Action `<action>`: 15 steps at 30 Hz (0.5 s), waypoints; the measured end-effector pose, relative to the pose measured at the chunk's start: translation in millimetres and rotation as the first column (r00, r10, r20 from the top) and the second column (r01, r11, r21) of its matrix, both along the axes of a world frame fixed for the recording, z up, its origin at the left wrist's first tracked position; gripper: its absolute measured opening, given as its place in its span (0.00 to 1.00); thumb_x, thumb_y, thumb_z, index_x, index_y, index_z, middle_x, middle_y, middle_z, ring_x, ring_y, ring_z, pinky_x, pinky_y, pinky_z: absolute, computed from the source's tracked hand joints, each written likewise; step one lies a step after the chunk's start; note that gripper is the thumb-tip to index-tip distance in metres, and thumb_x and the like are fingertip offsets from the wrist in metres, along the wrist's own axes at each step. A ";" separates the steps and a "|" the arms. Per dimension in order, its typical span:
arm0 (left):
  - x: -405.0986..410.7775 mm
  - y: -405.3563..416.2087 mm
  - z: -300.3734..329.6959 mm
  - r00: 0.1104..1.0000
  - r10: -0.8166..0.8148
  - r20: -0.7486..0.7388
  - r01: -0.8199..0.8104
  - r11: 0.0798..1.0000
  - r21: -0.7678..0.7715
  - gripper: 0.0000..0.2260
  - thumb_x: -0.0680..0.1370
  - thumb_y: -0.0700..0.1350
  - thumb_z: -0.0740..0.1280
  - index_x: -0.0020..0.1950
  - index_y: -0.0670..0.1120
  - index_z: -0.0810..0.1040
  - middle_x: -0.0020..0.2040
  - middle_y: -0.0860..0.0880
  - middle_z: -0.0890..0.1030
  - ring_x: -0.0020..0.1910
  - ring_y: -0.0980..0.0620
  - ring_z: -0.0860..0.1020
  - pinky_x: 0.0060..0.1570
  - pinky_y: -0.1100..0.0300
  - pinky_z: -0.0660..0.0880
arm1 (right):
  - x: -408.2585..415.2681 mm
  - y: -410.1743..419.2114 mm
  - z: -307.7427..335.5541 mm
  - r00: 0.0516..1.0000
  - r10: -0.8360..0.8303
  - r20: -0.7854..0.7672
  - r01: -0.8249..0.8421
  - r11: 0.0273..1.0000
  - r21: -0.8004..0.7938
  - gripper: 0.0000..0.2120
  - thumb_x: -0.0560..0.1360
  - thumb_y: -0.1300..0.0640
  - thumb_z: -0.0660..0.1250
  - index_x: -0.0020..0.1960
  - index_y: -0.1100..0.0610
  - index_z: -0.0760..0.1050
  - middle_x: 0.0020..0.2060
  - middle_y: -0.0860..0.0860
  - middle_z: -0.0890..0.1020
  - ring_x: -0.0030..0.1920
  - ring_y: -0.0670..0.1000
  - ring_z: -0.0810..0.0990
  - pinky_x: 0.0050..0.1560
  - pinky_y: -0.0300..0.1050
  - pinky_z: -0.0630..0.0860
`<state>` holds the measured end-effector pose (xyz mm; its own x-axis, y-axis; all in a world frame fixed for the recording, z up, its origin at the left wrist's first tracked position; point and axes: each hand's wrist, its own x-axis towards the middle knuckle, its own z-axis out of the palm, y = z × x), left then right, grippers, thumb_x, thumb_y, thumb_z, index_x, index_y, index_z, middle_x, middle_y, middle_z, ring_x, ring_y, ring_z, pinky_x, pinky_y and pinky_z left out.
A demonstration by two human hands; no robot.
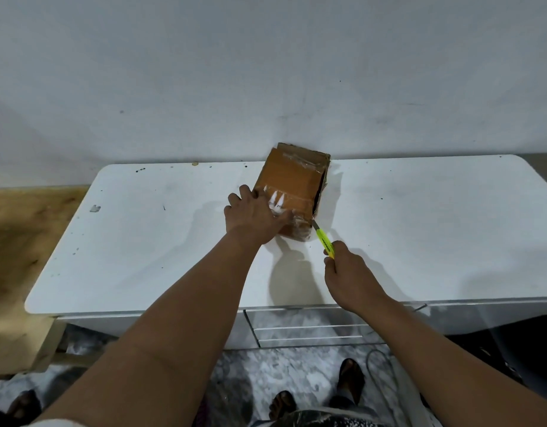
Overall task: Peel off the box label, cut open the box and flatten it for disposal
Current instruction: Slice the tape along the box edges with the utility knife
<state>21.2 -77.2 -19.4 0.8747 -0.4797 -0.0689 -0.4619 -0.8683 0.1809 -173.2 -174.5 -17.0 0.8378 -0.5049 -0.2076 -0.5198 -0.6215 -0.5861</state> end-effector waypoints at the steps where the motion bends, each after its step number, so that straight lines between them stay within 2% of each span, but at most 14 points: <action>1: 1.1 -0.3 0.4 1.000 -0.002 -0.002 0.002 1.000 0.006 0.42 0.73 0.76 0.57 0.74 0.46 0.67 0.65 0.41 0.70 0.64 0.37 0.69 0.59 0.46 0.71 | 0.2 1.3 0.4 1.000 0.007 -0.009 -0.007 1.000 -0.011 0.06 0.81 0.56 0.55 0.55 0.59 0.66 0.40 0.58 0.78 0.35 0.57 0.75 0.33 0.46 0.66; 4: 3.0 -0.4 1.4 1.000 -0.007 -0.012 0.007 1.000 0.014 0.43 0.72 0.76 0.57 0.75 0.46 0.66 0.65 0.41 0.70 0.64 0.38 0.69 0.58 0.46 0.71 | 2.2 5.1 0.2 0.999 -0.008 -0.043 0.007 1.000 -0.022 0.04 0.81 0.57 0.55 0.52 0.58 0.64 0.40 0.56 0.76 0.36 0.56 0.74 0.32 0.46 0.64; 9: 3.2 2.0 -1.4 1.000 -0.014 -0.007 0.014 1.000 0.000 0.42 0.73 0.76 0.57 0.76 0.47 0.65 0.65 0.41 0.70 0.64 0.38 0.70 0.58 0.46 0.71 | 5.3 10.4 -4.9 0.995 -0.055 -0.088 0.053 0.998 -0.020 0.03 0.81 0.58 0.55 0.49 0.57 0.62 0.44 0.57 0.77 0.39 0.57 0.75 0.38 0.46 0.67; 12: 3.5 2.7 -0.2 1.000 -0.020 -0.015 0.020 1.000 -0.015 0.42 0.73 0.75 0.58 0.76 0.47 0.65 0.65 0.41 0.70 0.63 0.38 0.70 0.58 0.47 0.71 | 9.6 11.9 -5.7 0.991 -0.067 -0.120 0.066 0.998 -0.011 0.03 0.80 0.60 0.55 0.48 0.58 0.63 0.41 0.55 0.74 0.37 0.56 0.73 0.33 0.46 0.65; 15: 3.3 3.8 1.7 0.999 -0.030 -0.019 0.030 1.000 -0.006 0.41 0.73 0.75 0.58 0.75 0.47 0.67 0.64 0.41 0.71 0.63 0.38 0.71 0.57 0.47 0.72 | 9.3 10.9 -10.5 0.966 -0.040 -0.255 0.060 0.996 0.070 0.03 0.79 0.60 0.56 0.49 0.59 0.64 0.43 0.56 0.74 0.40 0.56 0.73 0.29 0.42 0.61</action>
